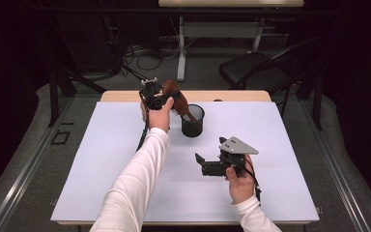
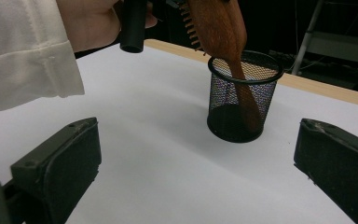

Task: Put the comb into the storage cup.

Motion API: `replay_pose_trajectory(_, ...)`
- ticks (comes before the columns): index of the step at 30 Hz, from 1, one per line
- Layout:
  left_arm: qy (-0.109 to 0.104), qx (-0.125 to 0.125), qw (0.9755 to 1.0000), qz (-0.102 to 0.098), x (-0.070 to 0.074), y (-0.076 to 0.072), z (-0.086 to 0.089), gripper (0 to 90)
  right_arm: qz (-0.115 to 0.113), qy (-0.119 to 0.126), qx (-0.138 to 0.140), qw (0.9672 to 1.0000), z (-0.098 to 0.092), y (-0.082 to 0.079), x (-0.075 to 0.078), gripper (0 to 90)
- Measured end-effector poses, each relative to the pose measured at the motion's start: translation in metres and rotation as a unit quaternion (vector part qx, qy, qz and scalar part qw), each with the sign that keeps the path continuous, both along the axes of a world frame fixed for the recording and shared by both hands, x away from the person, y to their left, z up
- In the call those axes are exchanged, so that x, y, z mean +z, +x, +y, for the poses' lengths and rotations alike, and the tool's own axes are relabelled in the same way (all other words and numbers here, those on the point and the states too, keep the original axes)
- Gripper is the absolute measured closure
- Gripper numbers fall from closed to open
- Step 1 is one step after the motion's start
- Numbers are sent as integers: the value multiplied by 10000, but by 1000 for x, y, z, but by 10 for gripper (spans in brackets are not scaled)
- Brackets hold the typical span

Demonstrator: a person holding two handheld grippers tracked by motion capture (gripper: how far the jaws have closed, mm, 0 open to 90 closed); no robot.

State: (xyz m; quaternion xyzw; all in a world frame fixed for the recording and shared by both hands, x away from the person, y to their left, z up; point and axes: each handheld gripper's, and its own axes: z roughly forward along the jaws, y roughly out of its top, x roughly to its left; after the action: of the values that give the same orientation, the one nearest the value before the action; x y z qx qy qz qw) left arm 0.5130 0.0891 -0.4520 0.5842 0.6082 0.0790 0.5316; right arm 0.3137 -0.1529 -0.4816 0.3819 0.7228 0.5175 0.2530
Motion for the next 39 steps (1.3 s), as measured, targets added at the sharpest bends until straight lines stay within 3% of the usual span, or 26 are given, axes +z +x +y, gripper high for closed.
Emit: replay_pose_trajectory(39, -185, 75, 9998, -37, -8, 0, 7, 455, 1, -16, -7, 10000, 1, 0, -1, 7)
